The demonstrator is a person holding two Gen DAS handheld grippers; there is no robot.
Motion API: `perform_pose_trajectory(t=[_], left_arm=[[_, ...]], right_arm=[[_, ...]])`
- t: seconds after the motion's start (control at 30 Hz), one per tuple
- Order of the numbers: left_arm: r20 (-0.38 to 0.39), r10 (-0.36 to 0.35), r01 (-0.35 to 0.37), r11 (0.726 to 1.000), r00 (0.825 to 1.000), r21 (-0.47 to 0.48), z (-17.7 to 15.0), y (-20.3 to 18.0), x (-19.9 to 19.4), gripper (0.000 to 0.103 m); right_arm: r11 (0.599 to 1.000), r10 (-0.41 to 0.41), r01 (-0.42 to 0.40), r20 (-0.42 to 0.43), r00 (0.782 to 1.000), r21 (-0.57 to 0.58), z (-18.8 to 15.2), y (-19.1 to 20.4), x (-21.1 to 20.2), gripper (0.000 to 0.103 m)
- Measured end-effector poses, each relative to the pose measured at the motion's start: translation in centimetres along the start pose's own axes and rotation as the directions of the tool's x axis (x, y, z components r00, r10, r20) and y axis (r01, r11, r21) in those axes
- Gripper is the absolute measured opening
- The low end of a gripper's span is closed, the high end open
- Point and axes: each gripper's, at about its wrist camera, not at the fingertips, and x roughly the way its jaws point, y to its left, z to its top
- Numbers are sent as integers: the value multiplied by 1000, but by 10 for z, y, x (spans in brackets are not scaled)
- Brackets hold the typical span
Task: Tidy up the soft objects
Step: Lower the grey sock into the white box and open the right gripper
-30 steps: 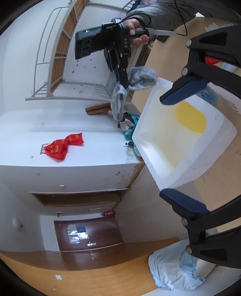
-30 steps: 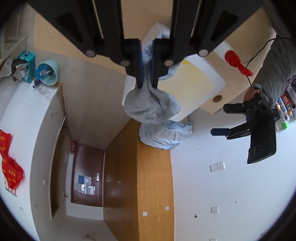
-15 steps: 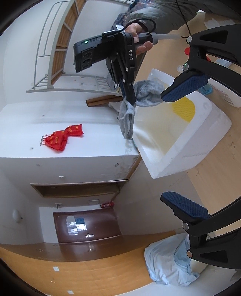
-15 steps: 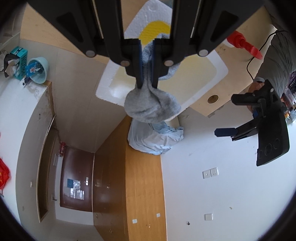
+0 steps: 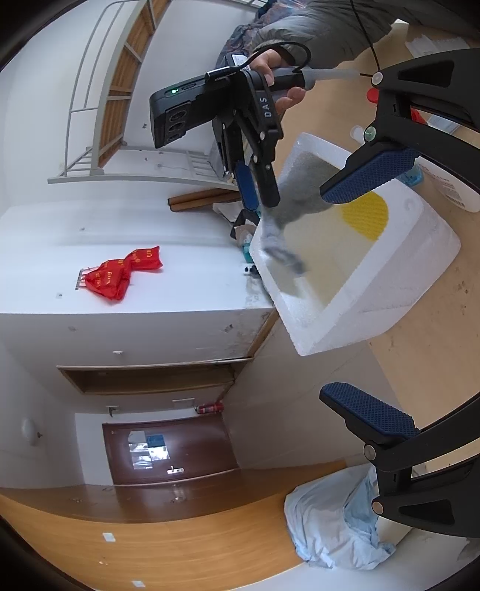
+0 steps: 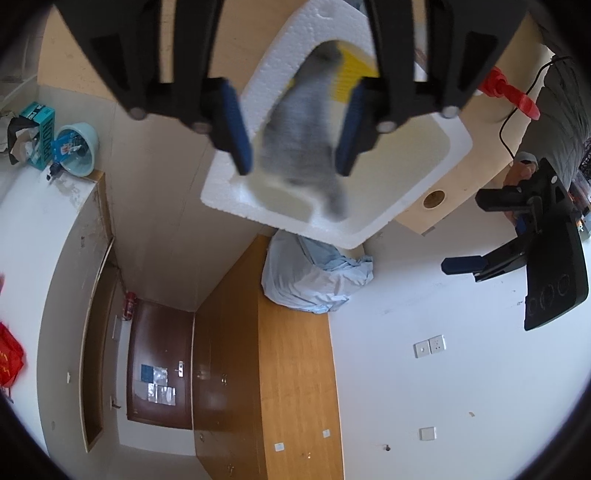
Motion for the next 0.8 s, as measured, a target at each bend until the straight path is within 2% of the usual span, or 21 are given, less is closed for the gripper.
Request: perform_pose_trajectory(t=[0.07,0.37,0.8], left_arm=[[0,-2,2,1000,1000,-2,-2,1,0,98],[-4,-3,3,1000,1000,8,-4,1,-1,98],[-7,-10,10,1000,1000,-5,-7,2,-5,98]], right_arm=[[1000,-9,9,8,1000,-2,0,1,-2,68],[1000,-21,21,6,1000,0,-1,1,-9,68],[998,11,-13,34,999,67,-18,-30,-39,72]])
